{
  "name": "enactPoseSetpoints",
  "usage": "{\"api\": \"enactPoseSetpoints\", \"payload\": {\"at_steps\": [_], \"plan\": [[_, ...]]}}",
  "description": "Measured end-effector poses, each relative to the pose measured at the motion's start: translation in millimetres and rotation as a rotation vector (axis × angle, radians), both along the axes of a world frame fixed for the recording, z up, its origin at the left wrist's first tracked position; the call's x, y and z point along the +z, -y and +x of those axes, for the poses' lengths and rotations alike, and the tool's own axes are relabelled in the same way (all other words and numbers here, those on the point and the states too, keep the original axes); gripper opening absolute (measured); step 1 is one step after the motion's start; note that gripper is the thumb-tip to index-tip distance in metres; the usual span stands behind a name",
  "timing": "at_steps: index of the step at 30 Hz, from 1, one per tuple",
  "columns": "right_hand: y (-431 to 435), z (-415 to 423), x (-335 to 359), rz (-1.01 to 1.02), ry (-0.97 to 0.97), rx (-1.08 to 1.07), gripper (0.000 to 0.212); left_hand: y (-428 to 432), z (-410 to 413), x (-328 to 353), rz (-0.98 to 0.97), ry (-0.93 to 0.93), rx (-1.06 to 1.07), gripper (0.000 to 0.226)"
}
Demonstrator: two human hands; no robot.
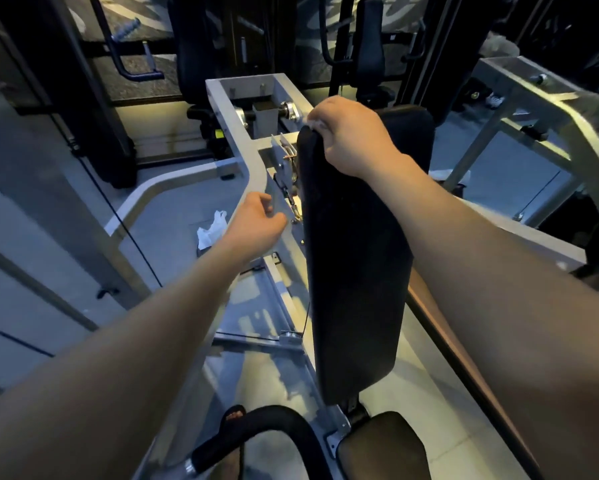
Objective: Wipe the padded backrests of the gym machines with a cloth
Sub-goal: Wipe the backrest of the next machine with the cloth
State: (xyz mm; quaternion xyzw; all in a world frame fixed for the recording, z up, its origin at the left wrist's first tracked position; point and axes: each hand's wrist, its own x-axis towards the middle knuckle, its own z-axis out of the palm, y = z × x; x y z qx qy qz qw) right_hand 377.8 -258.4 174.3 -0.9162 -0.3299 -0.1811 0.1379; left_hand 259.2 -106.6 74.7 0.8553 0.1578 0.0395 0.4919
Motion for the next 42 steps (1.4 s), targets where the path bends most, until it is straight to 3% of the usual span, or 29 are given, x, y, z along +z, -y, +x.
{"api": "enactPoseSetpoints", "payload": {"at_steps": [3,9,14,16,19,21,26,32,36,39,42], "plan": [[0,-11,-5,-0.056,0.122,0.063,0.027,-7,-21,-5,-0.020,0.001,0.138,0.019],[-27,-35,-22,-0.430,0.347,0.149,0.021,-11,-37,0,-0.106,0.069,0.250,0.016],[-18,-56,-91,-0.686,0.377,0.157,0.014,-31,-34,-4,-0.131,0.084,0.266,0.017],[-4,-58,-117,-0.710,0.434,0.222,0.012,-38,-30,-14,-0.115,0.075,0.244,0.019],[-1,-50,-104,-0.724,0.455,0.287,0.040,-37,-26,-25,-0.130,0.044,0.195,0.021],[-7,-38,-78,-0.656,0.509,0.287,0.046,-35,-23,-27,-0.159,0.045,0.172,0.022],[-22,-39,-81,-0.587,0.568,0.105,0.029,-35,-13,-28,-0.234,0.040,0.134,0.021],[2,-85,-176,-0.816,0.290,0.245,0.018,-37,-13,-54,-0.234,-0.008,0.093,0.022],[-4,-69,-144,-0.721,0.391,0.295,0.040,-37,-15,-60,-0.288,-0.038,0.096,0.021],[-15,-52,-113,-0.586,0.459,0.159,0.036,-29,-10,-54,-0.296,-0.031,0.099,0.022],[0,-67,-146,-0.681,0.475,0.183,0.025,-17,-12,-55,-0.281,-0.034,0.098,0.023]]}}
